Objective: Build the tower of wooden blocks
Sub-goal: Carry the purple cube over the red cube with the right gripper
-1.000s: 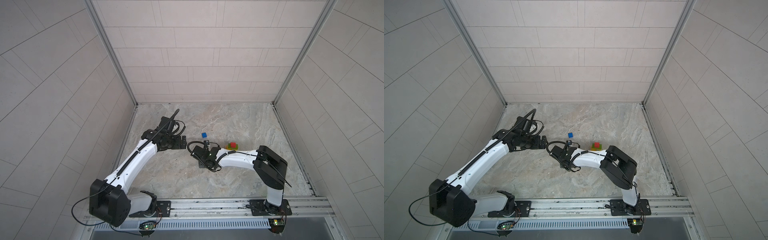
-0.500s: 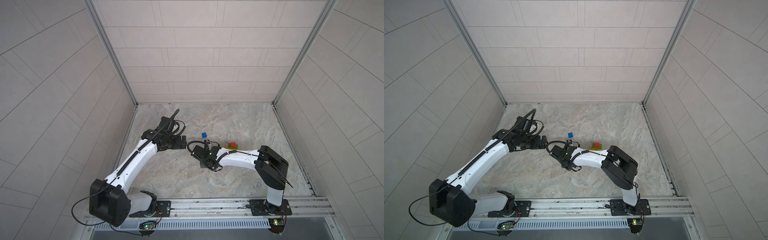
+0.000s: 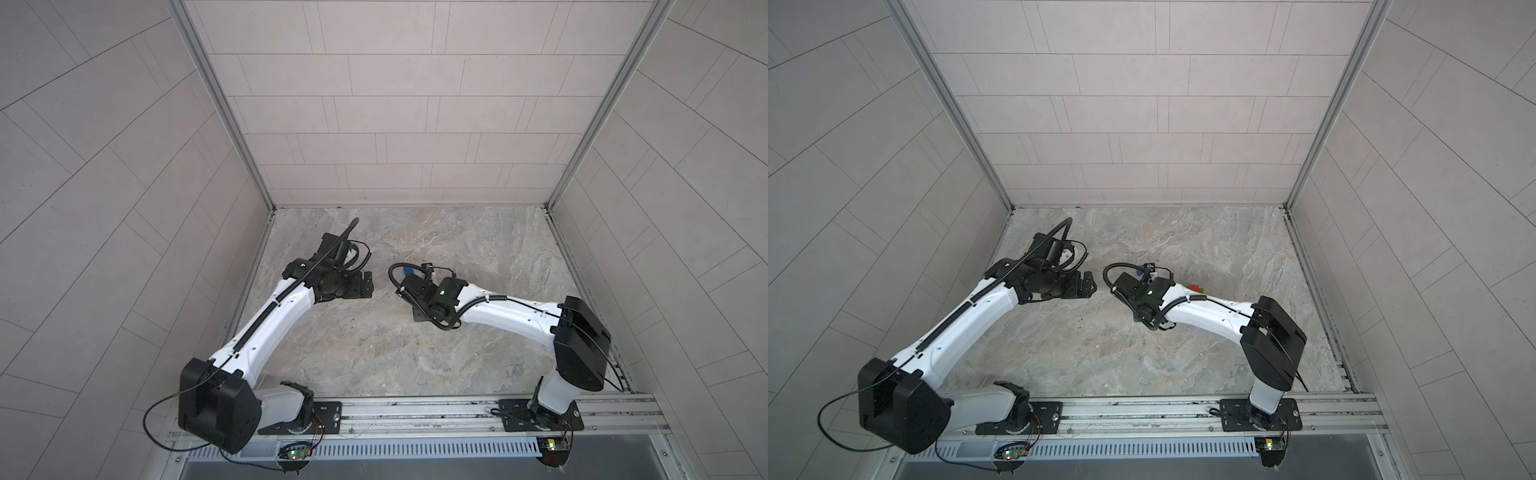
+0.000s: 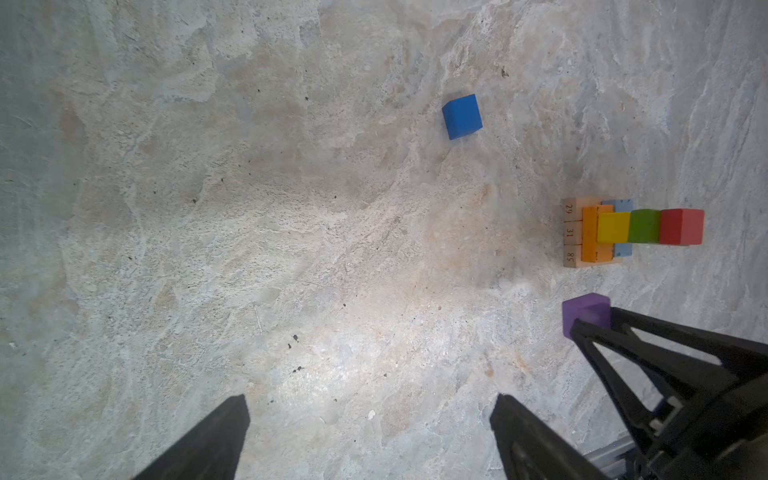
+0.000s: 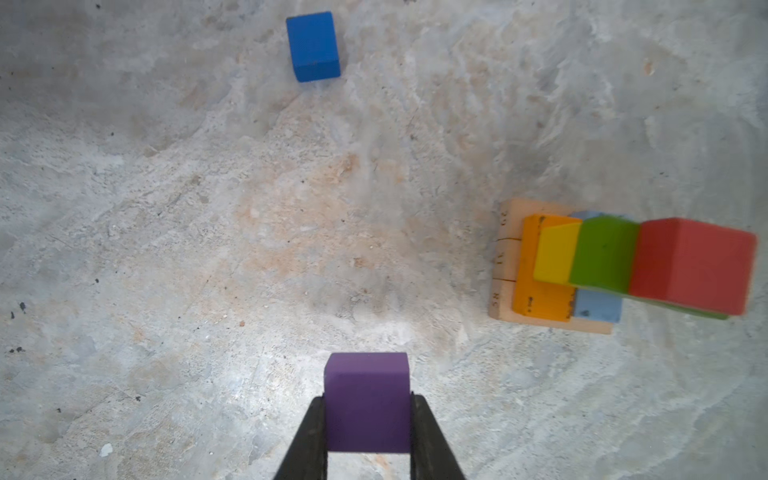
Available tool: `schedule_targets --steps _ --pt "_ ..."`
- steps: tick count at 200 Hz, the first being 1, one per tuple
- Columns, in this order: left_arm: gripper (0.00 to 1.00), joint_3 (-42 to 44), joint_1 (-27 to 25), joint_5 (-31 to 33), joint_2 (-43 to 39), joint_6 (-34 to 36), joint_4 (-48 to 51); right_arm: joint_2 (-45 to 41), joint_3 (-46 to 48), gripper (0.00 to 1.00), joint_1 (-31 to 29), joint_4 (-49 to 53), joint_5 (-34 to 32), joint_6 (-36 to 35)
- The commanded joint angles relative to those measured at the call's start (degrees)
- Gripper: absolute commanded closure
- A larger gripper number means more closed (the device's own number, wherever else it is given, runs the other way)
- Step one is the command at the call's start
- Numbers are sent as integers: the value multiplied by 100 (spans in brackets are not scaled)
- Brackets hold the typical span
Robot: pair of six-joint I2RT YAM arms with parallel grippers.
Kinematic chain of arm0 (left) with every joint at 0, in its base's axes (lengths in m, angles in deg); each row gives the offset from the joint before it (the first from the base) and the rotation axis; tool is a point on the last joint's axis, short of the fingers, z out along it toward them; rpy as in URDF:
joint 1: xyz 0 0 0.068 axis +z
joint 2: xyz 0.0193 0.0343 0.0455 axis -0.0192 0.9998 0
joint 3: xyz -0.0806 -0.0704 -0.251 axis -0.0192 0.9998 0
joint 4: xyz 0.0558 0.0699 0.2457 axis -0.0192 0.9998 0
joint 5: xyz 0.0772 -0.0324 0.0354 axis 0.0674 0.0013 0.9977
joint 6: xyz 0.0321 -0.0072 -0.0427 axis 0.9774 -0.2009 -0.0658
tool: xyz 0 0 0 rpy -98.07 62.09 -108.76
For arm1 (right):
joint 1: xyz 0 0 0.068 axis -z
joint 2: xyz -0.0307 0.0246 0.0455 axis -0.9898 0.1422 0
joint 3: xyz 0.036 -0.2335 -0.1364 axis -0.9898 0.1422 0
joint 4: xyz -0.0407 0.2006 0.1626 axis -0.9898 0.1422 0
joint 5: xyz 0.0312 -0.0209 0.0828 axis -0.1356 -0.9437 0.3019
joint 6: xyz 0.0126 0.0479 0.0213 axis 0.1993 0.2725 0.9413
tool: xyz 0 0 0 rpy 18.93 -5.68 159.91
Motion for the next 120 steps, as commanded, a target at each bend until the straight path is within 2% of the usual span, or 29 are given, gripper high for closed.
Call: schedule_targets --steps 1,56,120 --pt "2 36 32 -36 -27 4 -46 -385 -141 77 172 518 -232 -171" --pt "2 35 38 -67 -17 0 -45 -913 -28 76 674 751 -346 -373" --pt "2 37 39 -82 -4 7 -48 -1218 135 75 1367 731 -56 -626"
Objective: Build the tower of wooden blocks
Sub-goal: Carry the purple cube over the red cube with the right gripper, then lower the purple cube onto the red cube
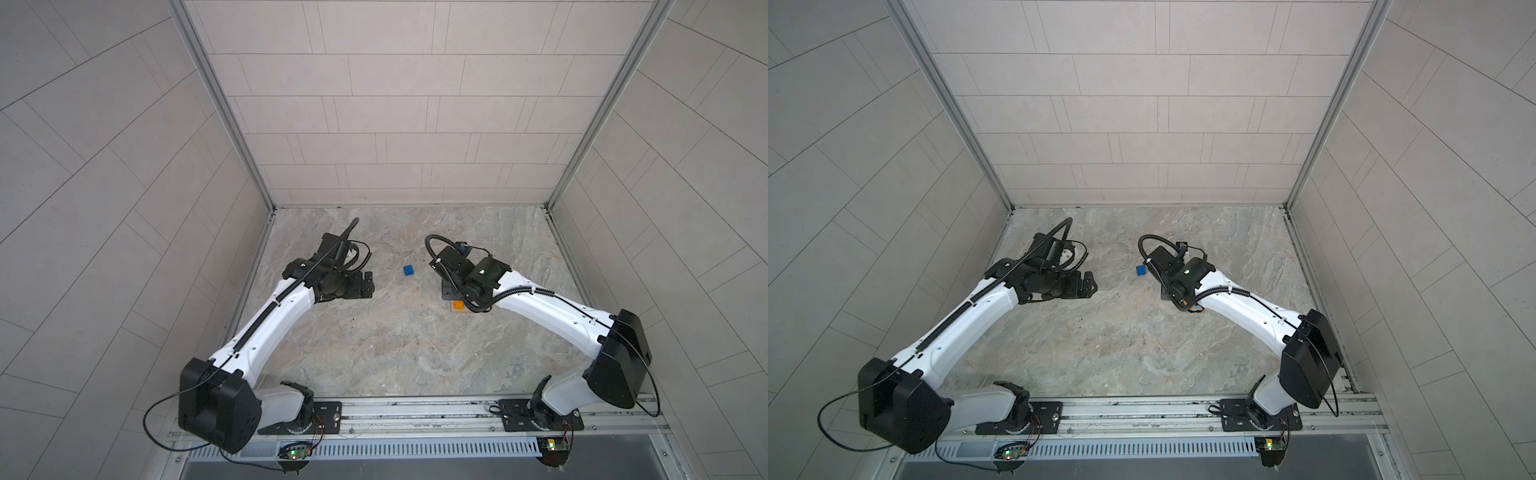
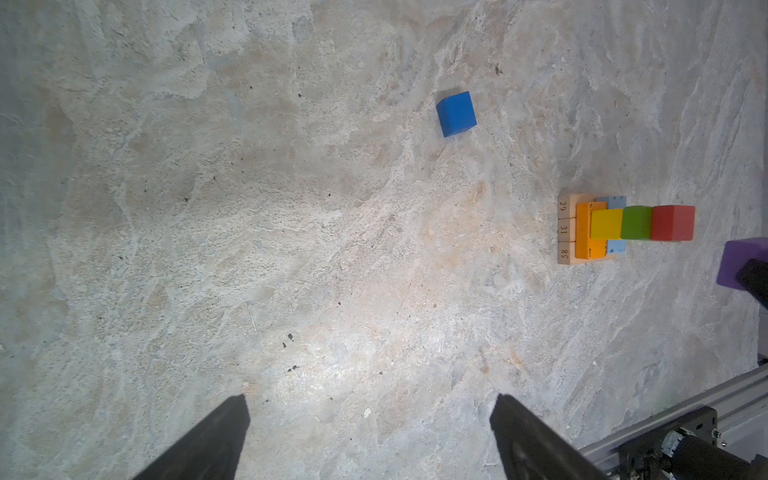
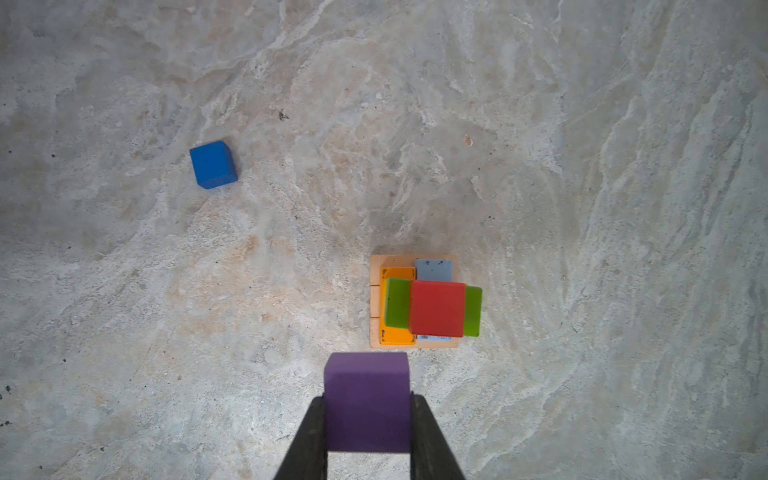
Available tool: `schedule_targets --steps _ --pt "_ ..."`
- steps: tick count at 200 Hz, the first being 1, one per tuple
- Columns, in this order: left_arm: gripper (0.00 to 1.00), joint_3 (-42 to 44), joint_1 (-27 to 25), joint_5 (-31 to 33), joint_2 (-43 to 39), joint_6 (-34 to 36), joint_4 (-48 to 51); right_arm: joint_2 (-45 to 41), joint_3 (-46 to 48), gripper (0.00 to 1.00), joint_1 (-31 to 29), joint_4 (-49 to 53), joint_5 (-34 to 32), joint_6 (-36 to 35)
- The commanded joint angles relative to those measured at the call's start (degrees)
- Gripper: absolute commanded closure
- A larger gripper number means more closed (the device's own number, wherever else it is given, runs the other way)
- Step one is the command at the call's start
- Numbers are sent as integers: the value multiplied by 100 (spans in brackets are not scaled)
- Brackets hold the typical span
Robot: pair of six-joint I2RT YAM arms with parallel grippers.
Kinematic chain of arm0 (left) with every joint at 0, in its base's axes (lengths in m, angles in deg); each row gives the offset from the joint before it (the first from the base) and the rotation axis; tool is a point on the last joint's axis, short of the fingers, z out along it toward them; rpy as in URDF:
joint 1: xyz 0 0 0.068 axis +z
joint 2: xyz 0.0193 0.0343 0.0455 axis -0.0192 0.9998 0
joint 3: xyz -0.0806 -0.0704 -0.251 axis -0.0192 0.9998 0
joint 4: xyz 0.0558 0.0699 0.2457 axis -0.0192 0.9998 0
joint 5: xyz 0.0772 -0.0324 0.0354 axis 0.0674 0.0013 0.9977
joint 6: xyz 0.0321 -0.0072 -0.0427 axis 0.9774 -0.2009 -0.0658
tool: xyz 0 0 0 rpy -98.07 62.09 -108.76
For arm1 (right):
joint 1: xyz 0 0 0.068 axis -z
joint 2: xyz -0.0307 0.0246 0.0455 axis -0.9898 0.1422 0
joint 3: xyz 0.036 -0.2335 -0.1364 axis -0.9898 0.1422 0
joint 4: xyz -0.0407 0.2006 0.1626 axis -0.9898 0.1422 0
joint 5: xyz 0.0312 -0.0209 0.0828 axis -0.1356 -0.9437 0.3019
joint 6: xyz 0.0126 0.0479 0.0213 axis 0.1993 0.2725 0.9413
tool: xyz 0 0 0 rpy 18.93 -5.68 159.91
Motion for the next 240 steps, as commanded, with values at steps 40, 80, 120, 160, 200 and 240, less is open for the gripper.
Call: schedule_targets --steps 40,80,120,160,200,240 --pt "2 43 31 -27 2 12 -69 -305 216 75 582 25 244 -264" --pt "2 53 39 -76 2 34 -78 -261 325 74 794 -90 418 -323" --pt "2 51 38 -95 27 34 -86 -169 437 74 943 -249 593 -347" --pt "2 54 56 -115 52 36 -79 -53 446 74 1014 -345 670 -358" --pt "2 43 74 -164 68 61 -79 72 439 74 1033 -412 719 -332" --pt "2 43 83 -165 64 61 -78 181 465 75 1069 -451 765 -323"
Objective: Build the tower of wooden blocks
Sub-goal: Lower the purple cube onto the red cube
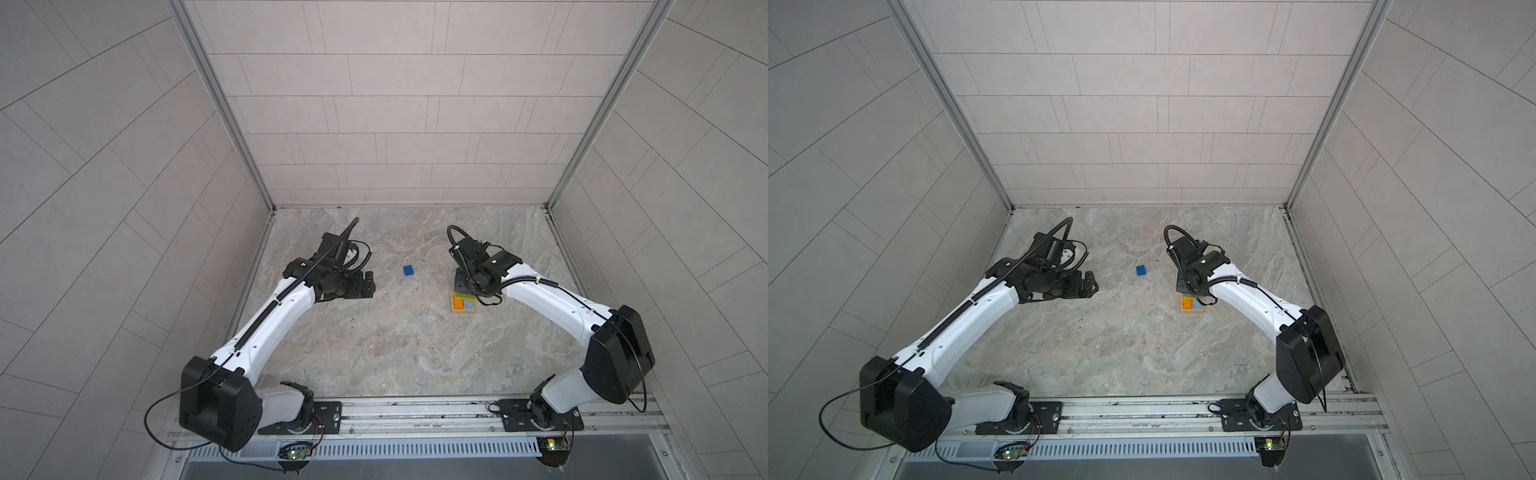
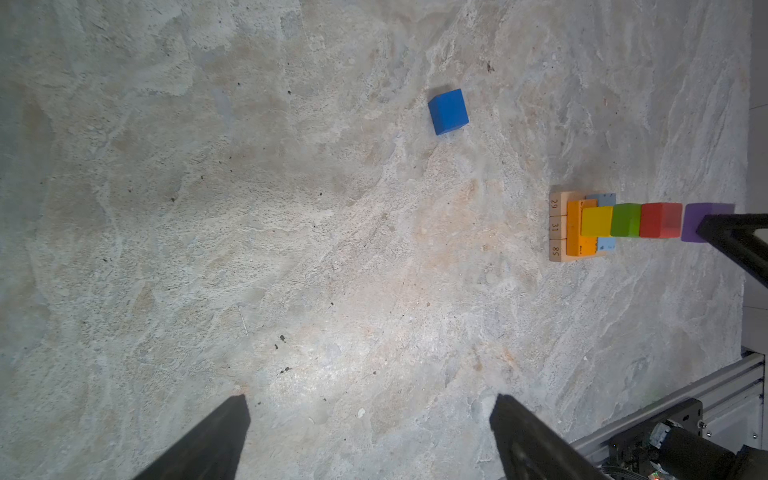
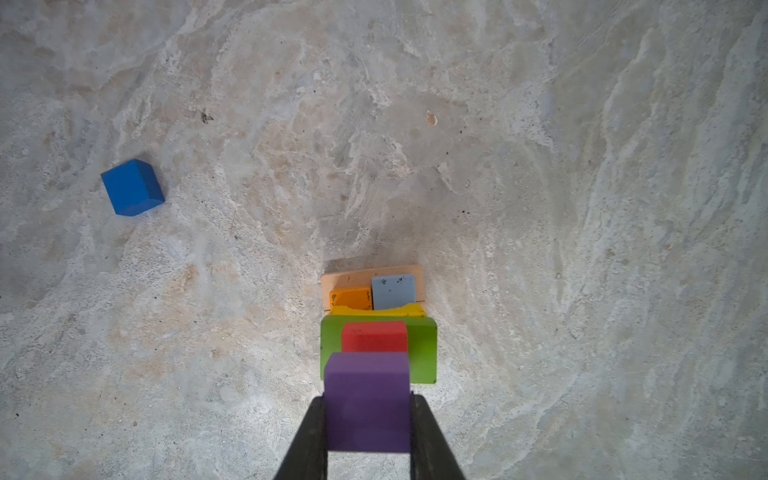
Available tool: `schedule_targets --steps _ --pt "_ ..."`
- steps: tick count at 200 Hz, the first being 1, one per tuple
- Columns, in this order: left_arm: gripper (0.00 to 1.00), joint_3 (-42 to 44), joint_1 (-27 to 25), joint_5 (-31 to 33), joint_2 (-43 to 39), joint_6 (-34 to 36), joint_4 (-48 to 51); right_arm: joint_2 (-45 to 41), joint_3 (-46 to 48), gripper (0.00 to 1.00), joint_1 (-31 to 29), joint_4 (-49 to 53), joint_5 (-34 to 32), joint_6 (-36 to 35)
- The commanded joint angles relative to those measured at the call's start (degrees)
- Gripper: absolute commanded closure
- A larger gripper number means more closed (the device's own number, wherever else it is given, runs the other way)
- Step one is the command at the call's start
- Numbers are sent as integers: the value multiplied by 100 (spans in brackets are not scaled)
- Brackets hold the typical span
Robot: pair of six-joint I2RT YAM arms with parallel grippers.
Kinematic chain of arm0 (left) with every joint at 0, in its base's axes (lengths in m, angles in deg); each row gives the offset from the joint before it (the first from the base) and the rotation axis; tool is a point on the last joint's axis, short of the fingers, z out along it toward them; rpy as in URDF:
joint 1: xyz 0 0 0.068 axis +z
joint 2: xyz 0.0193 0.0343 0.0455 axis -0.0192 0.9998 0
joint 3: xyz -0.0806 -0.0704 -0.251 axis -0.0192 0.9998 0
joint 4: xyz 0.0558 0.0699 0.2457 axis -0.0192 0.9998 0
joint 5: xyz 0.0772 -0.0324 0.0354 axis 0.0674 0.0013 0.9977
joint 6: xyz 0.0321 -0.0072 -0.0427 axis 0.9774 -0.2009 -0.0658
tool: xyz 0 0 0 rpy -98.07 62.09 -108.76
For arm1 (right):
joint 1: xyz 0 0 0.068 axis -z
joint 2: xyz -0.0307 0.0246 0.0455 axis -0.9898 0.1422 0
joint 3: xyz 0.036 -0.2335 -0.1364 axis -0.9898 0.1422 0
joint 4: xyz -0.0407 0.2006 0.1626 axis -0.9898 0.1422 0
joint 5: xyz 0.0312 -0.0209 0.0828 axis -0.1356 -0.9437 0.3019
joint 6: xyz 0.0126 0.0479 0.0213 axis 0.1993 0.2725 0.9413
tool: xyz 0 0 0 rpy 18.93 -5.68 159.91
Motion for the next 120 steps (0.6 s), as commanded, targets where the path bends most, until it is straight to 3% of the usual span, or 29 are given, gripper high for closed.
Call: schedule_targets --steps 1,120 --pt "2 43 46 -14 20 46 -41 64 61 75 51 27 -3 -4" --pt "2 43 63 -27 29 54 -41 72 182 75 192 -93 172 -155"
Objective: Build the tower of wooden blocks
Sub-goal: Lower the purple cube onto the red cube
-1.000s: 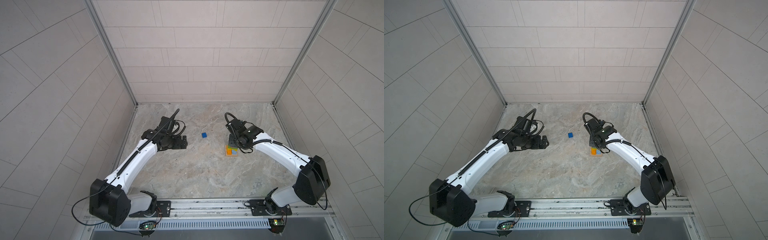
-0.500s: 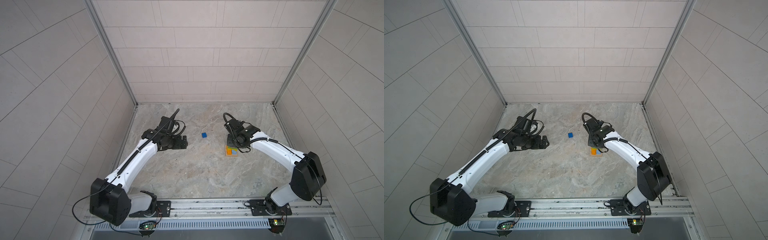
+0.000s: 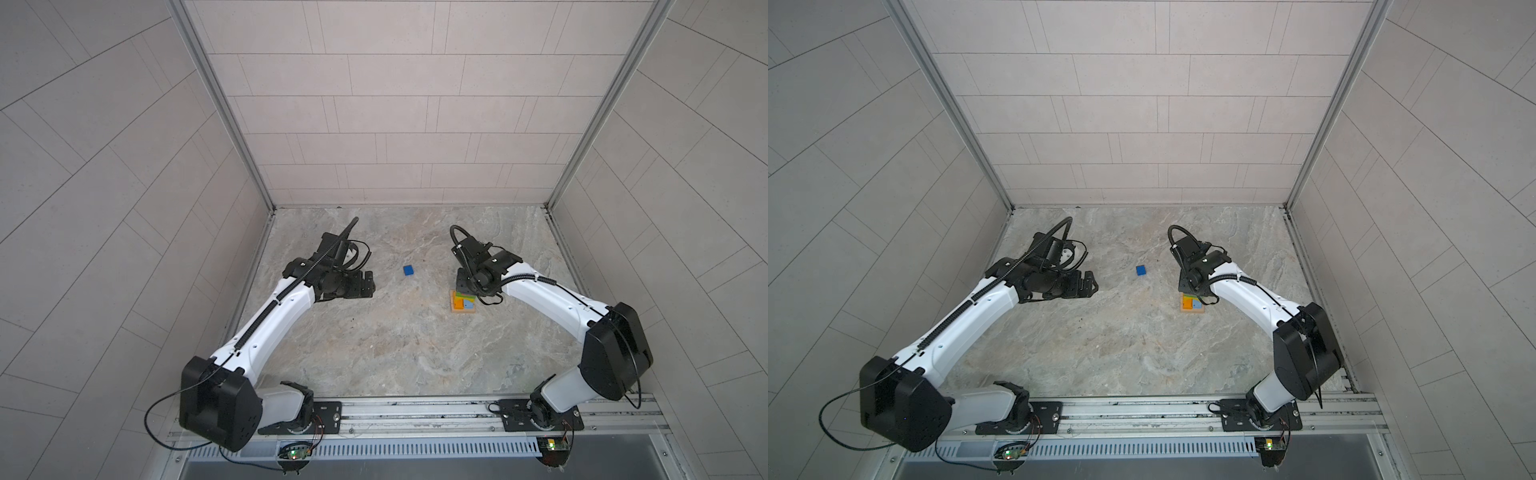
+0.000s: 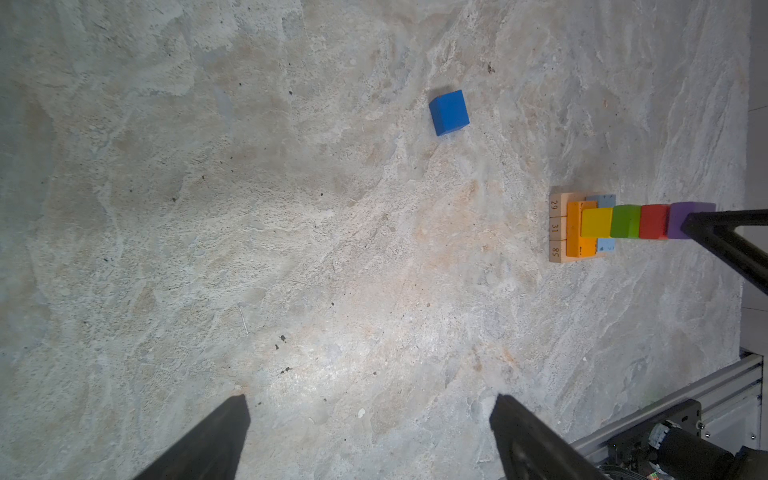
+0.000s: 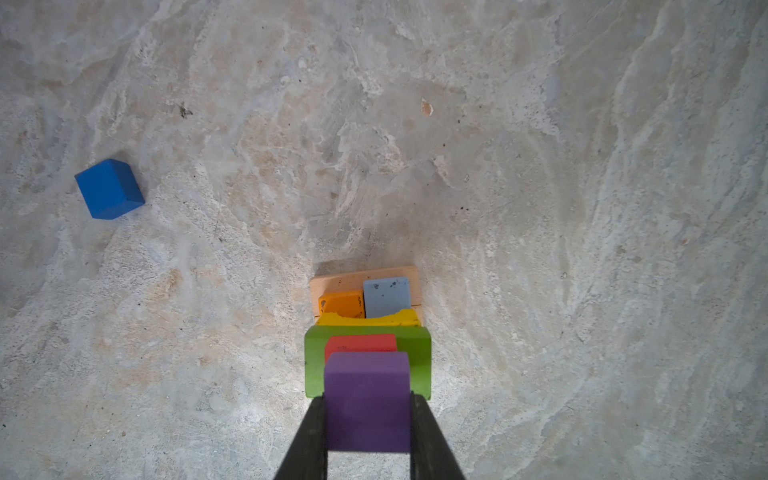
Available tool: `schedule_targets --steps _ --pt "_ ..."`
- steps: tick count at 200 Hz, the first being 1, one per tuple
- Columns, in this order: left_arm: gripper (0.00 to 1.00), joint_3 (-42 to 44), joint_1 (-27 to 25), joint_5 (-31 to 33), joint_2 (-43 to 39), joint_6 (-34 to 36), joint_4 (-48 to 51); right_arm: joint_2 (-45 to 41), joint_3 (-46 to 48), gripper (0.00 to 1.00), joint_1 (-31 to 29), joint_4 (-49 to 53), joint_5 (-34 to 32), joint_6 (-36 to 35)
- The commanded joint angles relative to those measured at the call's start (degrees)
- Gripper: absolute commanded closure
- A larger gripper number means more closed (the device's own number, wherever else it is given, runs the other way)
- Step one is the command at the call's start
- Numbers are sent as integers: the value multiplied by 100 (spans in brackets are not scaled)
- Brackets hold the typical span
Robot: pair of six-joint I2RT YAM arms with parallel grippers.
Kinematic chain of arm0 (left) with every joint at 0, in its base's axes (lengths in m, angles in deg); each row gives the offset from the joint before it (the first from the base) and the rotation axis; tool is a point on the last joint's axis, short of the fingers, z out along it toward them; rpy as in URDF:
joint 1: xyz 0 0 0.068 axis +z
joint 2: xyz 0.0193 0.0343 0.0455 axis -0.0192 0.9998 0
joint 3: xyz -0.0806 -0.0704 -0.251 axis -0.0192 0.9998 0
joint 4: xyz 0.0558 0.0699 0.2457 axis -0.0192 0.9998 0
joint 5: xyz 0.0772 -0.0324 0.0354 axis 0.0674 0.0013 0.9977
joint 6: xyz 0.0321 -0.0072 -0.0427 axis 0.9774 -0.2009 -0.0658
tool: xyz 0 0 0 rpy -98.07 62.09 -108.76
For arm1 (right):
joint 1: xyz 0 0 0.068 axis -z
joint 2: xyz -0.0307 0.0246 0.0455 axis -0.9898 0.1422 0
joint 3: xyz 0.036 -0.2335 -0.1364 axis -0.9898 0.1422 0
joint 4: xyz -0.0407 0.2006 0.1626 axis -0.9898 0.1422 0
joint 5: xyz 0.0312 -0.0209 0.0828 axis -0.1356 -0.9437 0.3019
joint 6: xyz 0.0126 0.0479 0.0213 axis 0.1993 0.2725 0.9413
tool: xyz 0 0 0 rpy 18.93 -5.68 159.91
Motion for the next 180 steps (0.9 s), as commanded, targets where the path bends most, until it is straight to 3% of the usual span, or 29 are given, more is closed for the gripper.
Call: schedule_targets --steps 1,180 --pt "2 43 39 -15 29 52 -41 21 56 75 12 35 -23 -73" --pt "2 43 44 -50 26 71 -41 -144 82 74 31 -19 63 -11"
